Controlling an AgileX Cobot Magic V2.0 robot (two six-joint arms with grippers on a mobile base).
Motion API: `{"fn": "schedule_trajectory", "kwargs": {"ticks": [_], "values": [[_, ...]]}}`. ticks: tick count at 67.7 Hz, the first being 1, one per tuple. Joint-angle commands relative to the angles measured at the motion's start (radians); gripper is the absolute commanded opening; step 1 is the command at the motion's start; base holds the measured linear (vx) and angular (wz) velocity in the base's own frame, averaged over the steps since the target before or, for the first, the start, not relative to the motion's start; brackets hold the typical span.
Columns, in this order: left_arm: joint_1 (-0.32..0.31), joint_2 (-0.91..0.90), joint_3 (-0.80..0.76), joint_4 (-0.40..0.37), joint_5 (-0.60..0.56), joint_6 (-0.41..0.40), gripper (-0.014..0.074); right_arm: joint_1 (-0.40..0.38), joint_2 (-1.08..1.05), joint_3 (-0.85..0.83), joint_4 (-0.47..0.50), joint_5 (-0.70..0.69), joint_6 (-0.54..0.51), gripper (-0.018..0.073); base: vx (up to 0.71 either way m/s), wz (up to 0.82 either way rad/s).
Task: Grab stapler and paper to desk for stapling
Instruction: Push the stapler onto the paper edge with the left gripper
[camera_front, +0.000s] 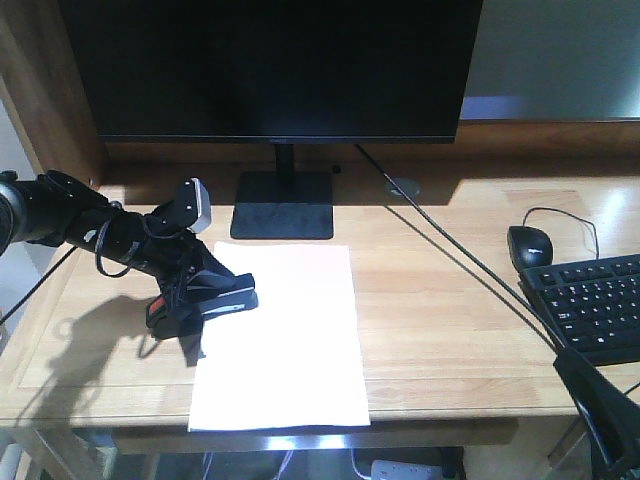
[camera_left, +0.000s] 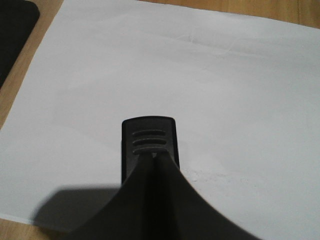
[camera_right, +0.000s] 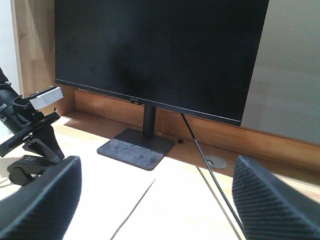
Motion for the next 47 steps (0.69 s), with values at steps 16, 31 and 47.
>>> {"fn": "schedule_trajectory", "kwargs": {"ticks": [16,31,47], "values": [[-0.006,-0.039,-0.006,0.051,-0.001,-0.034,-0.0006,-0.003,0.006,-0.027,-0.047,0.022,-0.005,0.0581,0.00,0.00],[-0.006,-0.041,-0.006,0.051,0.013,-0.036,-0.0006,-0.003,0.006,-0.027,-0.047,0.022,-0.005,0.0581,0.00,0.00],[-0.004,-0.121,-0.007,0.061,0.003,-0.120,-0.0006,-0.003,0.006,-0.027,-0.047,0.022,-0.005,0.0581,0.00,0.00]]}}
